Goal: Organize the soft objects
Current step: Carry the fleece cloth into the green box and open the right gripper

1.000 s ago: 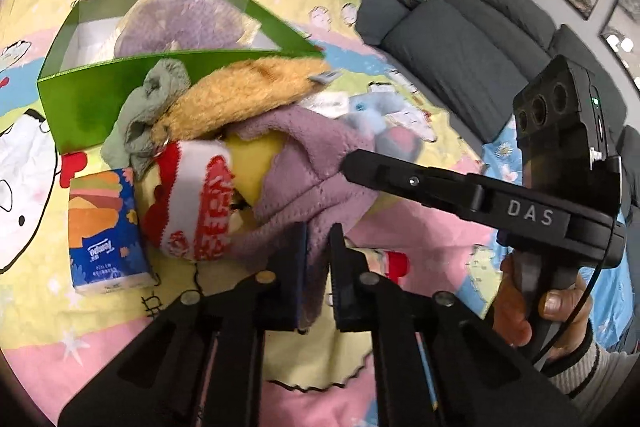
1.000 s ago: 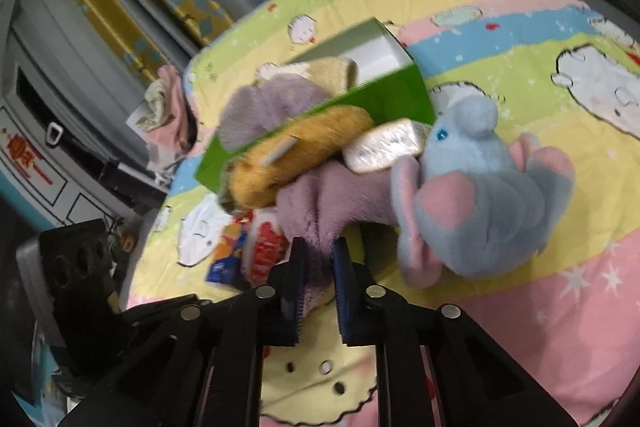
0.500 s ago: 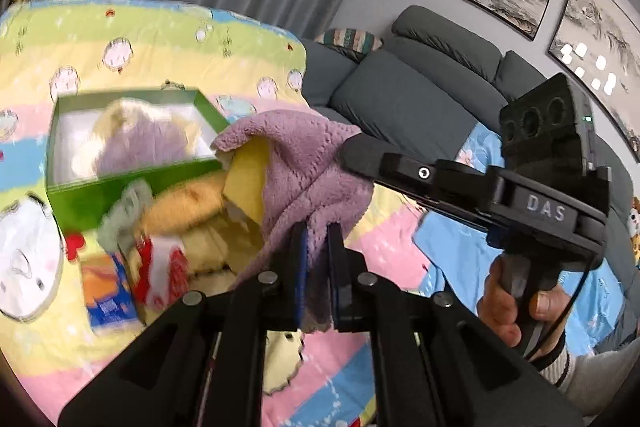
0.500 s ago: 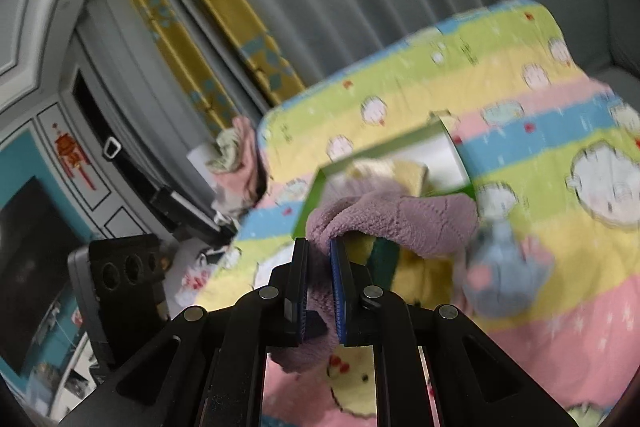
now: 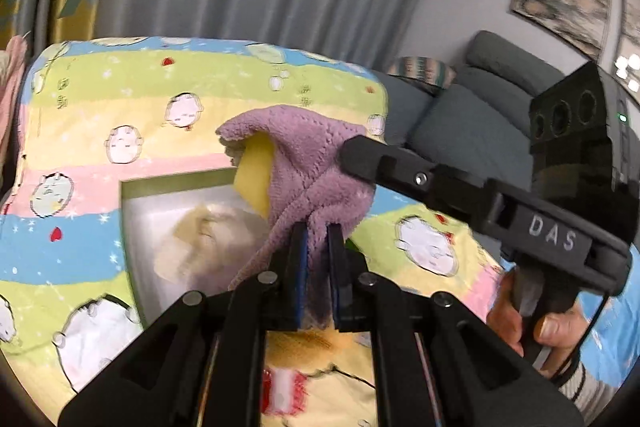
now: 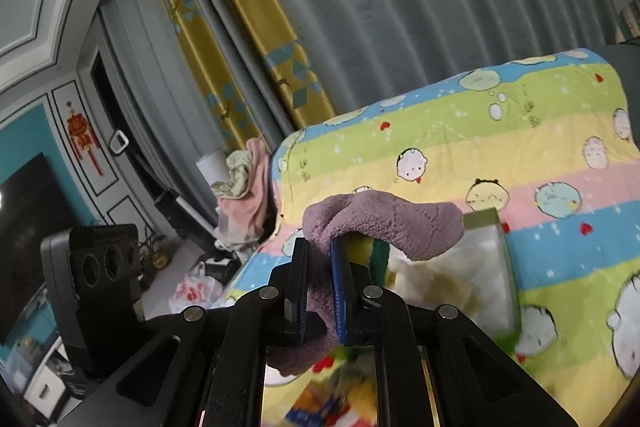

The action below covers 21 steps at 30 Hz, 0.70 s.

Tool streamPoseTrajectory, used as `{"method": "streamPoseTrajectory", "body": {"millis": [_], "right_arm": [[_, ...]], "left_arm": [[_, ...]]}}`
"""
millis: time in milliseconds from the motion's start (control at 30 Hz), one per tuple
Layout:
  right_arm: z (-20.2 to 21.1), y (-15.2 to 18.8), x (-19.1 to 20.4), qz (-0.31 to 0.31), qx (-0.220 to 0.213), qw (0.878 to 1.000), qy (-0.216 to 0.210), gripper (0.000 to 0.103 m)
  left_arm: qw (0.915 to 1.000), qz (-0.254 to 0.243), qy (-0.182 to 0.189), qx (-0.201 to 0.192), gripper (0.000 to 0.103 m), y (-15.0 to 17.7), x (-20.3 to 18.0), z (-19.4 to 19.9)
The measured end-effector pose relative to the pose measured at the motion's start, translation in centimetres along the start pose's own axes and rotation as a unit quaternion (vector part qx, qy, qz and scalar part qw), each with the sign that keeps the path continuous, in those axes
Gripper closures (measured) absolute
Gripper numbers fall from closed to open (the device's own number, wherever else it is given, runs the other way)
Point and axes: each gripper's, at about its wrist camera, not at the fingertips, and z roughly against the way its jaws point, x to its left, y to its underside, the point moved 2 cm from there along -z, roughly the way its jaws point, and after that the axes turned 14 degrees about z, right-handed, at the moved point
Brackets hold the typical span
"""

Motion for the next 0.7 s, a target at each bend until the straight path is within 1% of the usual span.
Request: {"method": "streamPoseTrajectory", "body": {"millis": [100,133,167,200,233,267,300,333,367,467,533,633,700], "right_arm": [[-3.2,-0.4,-0.9,0.007,0.017,1.000,0.002,0.090],[-4.9,-0.3,-1.4,0.008,0.033,0.999,0.001,0.090],[-6.1,-0.2,-1.8,0.005,0.047,0.999,0.004,0.090],[-7.3,0.0,-2.2,0.002,0.063,0.998,0.009,0.090],[-8.8,0.5,-3.0,-0.008,0.085,0.996,0.016,0.085],[-9.7,0.9,-3.6,-0.017,0.102,0.994,0.025,0.074],[-10.3,1.4,-4.2,-0.025,0.117,0.992,0.036,0.067],[-10.7,2.0,-4.9,-0.032,0.130,0.990,0.051,0.055],[-10.7,2.4,-5.2,-0.035,0.134,0.989,0.059,0.048],[-9.4,3.2,-6.4,-0.045,0.129,0.988,0.070,0.044],[-8.1,3.5,-7.2,-0.060,0.127,0.987,0.078,0.041],[-5.5,3.6,-7.7,-0.071,0.114,0.987,0.090,0.035],[-3.6,3.9,-7.7,-0.071,0.105,0.987,0.097,0.033]], "left_arm": [[0.9994,0.011,-0.032,0.002,0.095,-1.4,1.8,-1.7],[0.9988,0.015,-0.046,0.003,0.095,-1.8,2.5,-2.4],[0.9978,0.021,-0.063,0.008,0.093,-2.2,3.3,-3.3],[0.9966,0.028,-0.077,0.011,0.080,-2.3,4.1,-4.0],[0.9942,0.040,-0.098,0.020,0.048,-2.5,5.2,-5.1],[0.9922,0.048,-0.112,0.028,0.029,-2.5,6.0,-5.8],[0.9898,0.053,-0.128,0.034,0.011,-2.5,6.7,-6.4],[0.9866,0.055,-0.149,0.036,0.011,-2.3,7.5,-6.9],[0.9857,0.054,-0.156,0.035,0.011,-2.0,7.8,-7.0],[0.9833,0.056,-0.168,0.044,0.007,-1.2,8.5,-7.0],[0.9817,0.066,-0.172,0.048,0.001,-0.9,8.9,-6.5],[0.9821,0.075,-0.167,0.043,0.001,-0.4,8.7,-5.0],[0.9826,0.078,-0.163,0.040,0.001,-0.3,8.7,-4.3]]}}
